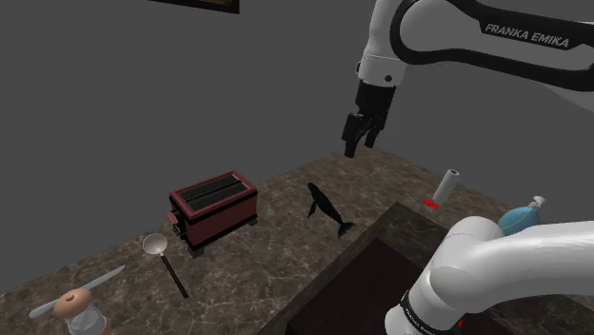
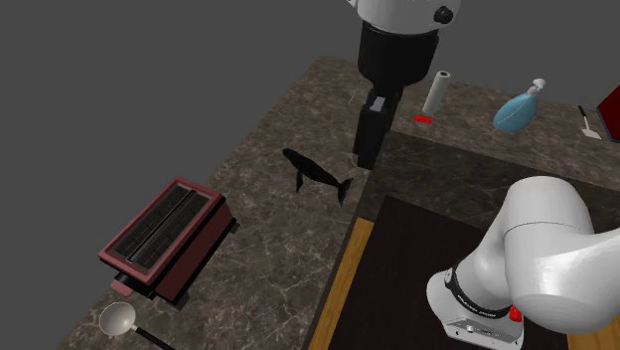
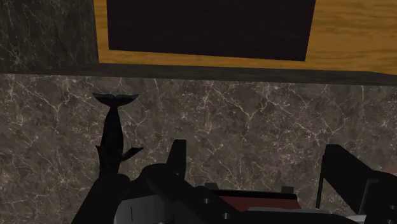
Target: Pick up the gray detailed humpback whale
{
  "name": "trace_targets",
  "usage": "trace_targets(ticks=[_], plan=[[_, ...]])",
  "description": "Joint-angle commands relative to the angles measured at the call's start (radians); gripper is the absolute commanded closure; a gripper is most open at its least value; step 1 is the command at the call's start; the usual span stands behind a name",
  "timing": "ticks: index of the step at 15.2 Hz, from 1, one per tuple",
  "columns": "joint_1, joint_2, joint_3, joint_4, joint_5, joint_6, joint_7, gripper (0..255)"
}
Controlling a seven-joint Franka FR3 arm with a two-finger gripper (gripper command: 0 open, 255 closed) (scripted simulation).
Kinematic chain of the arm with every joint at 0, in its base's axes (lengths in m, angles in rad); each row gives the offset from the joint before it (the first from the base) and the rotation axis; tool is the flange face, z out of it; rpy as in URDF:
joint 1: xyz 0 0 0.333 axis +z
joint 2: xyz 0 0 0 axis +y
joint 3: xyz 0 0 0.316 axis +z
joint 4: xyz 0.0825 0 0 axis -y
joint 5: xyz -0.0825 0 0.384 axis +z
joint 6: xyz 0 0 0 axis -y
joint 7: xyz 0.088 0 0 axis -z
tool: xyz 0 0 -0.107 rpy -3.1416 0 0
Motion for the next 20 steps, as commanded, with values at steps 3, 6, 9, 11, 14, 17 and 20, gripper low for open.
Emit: trace_targets(ticks=[3, 6, 9, 11, 14, 17, 20], plan=[[-0.009, -0.014, -0.018, -0.071, -0.014, 0.071, -0.018, 0], [-0.024, -0.024, -0.046, -0.169, -0.036, 0.181, -0.045, 0], [-0.042, -0.019, -0.075, -0.255, -0.058, 0.296, -0.070, 0], [-0.055, -0.006, -0.096, -0.307, -0.073, 0.375, -0.087, 0], [-0.075, 0.030, -0.129, -0.374, -0.095, 0.501, -0.113, 0], [-0.096, 0.085, -0.164, -0.427, -0.115, 0.633, -0.139, 0], [-0.115, 0.162, -0.201, -0.465, -0.133, 0.771, -0.167, 0]])
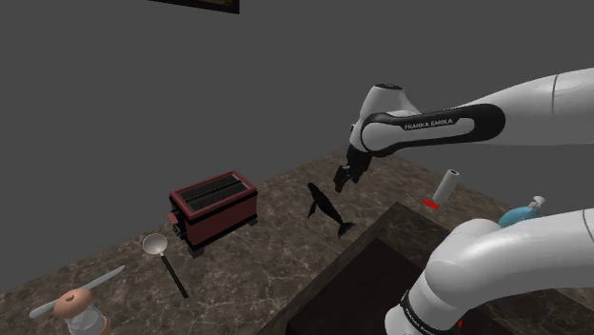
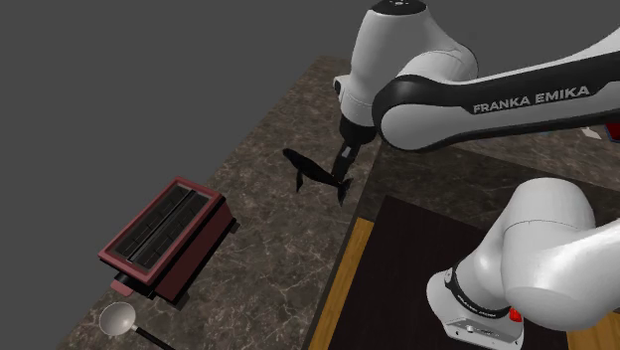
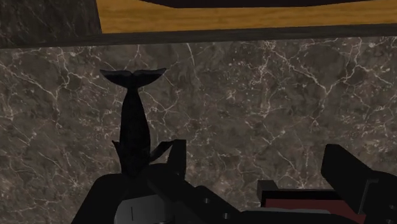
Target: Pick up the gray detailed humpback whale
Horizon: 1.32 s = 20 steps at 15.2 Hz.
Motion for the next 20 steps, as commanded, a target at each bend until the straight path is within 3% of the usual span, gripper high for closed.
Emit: trace_targets(ticks=[1, 8, 12, 14, 16, 18, 20], plan=[[-0.010, 0.061, -0.024, -0.017, -0.009, 0.098, -0.018, 0], [-0.021, 0.329, -0.126, -0.026, 0.004, 0.429, -0.111, 0], [0.018, 0.512, -0.199, 0.011, 0.110, 0.601, -0.229, 0], [0.048, 0.609, -0.229, 0.042, 0.238, 0.673, -0.341, 0], [0.050, 0.709, -0.218, 0.088, 0.432, 0.729, -0.505, 0], [-0.004, 0.806, -0.152, 0.147, 0.632, 0.767, -0.678, 0], [-0.098, 0.895, -0.056, 0.213, 0.780, 0.800, -0.817, 0]])
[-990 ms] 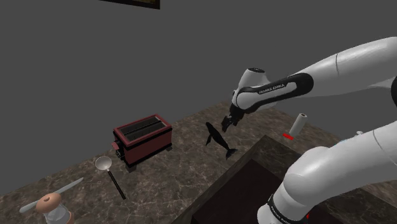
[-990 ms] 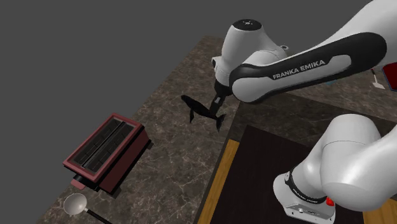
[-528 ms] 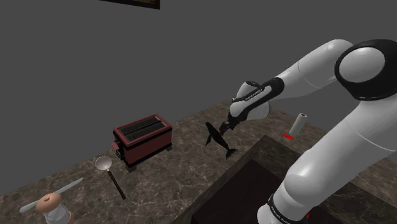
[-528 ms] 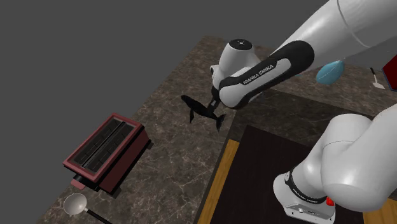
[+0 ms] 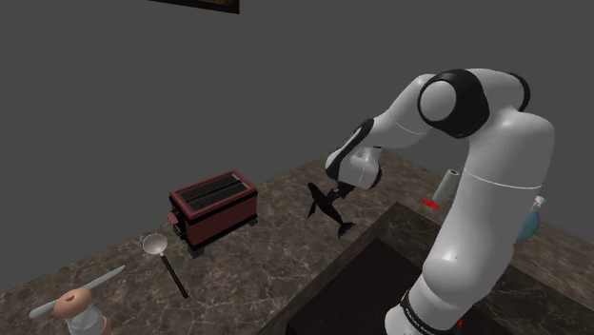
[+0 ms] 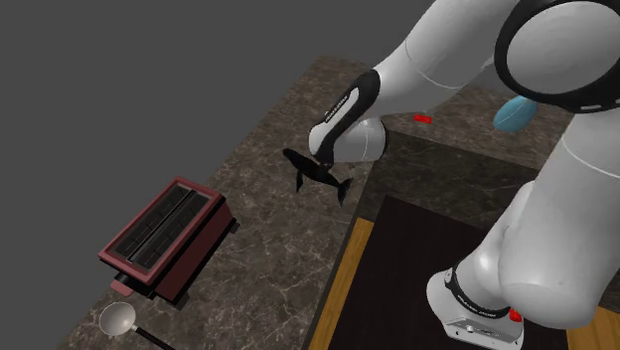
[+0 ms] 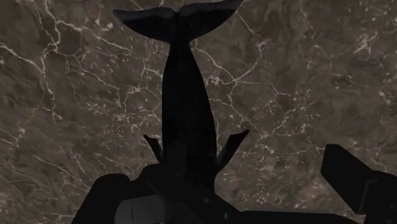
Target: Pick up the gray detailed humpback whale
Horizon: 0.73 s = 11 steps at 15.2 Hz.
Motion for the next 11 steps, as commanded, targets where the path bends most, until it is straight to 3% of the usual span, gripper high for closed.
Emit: trace_targets(ticks=[1, 4, 7, 11], plan=[[-0.093, 0.094, 0.097, 0.065, 0.158, 0.041, -0.147, 0], [-0.234, 0.219, 0.224, 0.170, 0.271, 0.089, -0.280, 0], [-0.344, 0.341, 0.315, 0.280, 0.329, 0.133, -0.374, 0], [-0.403, 0.408, 0.375, 0.321, 0.354, 0.174, -0.422, 0]])
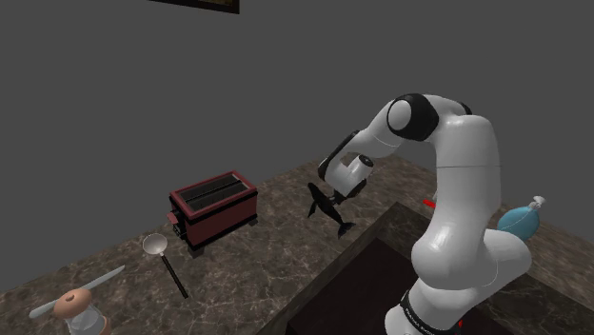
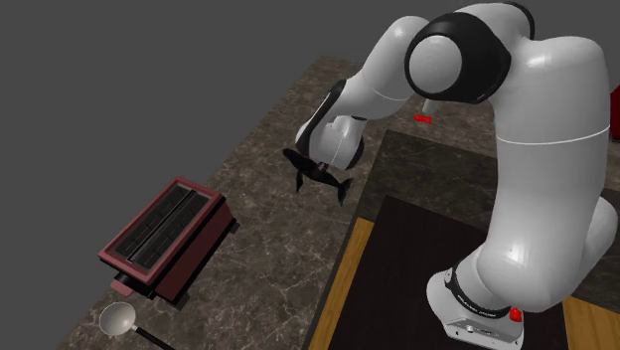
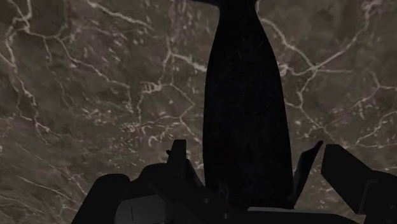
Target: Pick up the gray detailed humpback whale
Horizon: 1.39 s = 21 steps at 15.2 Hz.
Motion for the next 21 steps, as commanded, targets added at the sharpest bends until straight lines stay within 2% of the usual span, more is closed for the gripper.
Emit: trace_targets(ticks=[1, 4, 6, 7, 16, 21], plan=[[-0.026, 0.033, 0.029, 0.019, 0.011, 0.021, -0.023, 0], [-0.068, 0.083, 0.074, 0.044, 0.023, 0.057, -0.055, 0], [-0.076, 0.092, 0.082, 0.048, 0.024, 0.064, -0.061, 0], [-0.076, 0.090, 0.082, 0.046, 0.025, 0.063, -0.060, 255], [-0.076, 0.092, 0.082, 0.048, 0.024, 0.064, -0.061, 255], [-0.005, 0.010, 0.006, 0.008, 0.005, 0.004, -0.007, 255]])
